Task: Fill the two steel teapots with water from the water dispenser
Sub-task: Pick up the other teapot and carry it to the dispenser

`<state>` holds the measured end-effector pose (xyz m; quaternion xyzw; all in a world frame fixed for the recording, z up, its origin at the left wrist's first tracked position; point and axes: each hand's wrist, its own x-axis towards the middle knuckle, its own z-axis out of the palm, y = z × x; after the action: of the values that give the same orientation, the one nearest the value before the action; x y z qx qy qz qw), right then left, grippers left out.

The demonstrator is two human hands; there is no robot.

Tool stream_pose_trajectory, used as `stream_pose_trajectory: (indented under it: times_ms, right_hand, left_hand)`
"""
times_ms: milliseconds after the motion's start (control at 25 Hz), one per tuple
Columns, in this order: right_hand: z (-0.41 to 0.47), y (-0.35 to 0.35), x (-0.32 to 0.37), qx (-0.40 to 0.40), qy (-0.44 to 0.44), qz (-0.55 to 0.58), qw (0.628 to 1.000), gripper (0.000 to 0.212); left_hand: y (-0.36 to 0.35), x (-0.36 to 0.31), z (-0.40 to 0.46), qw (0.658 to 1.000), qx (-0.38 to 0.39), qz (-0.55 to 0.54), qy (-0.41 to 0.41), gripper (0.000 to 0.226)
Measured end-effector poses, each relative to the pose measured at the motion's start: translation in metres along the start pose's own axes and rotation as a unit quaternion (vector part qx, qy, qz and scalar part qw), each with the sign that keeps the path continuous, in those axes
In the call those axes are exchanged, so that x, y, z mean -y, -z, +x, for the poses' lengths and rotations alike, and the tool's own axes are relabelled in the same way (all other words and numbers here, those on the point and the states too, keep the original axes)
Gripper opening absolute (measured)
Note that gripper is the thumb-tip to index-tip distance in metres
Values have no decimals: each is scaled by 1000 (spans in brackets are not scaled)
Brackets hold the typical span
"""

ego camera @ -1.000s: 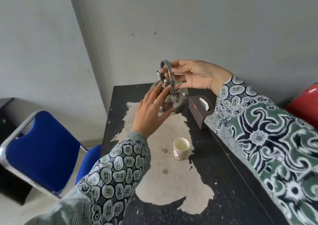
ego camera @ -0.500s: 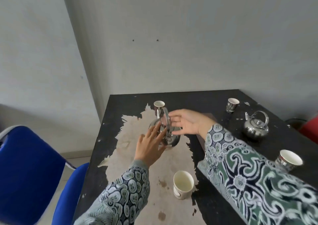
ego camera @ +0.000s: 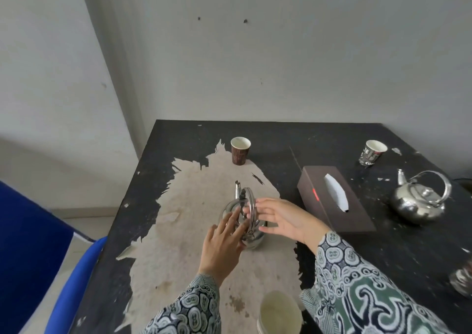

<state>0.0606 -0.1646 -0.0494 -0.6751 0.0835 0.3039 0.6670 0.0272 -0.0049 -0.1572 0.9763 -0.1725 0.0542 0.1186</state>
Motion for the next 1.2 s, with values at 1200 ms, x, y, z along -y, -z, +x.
stream_pose_trajectory:
  times_ms: [1200]
  right_hand:
    - [-232,314,37,-281,179,20,943,21]
  left_hand:
    - [166,-268,106,938,-200,-282,-9,24]
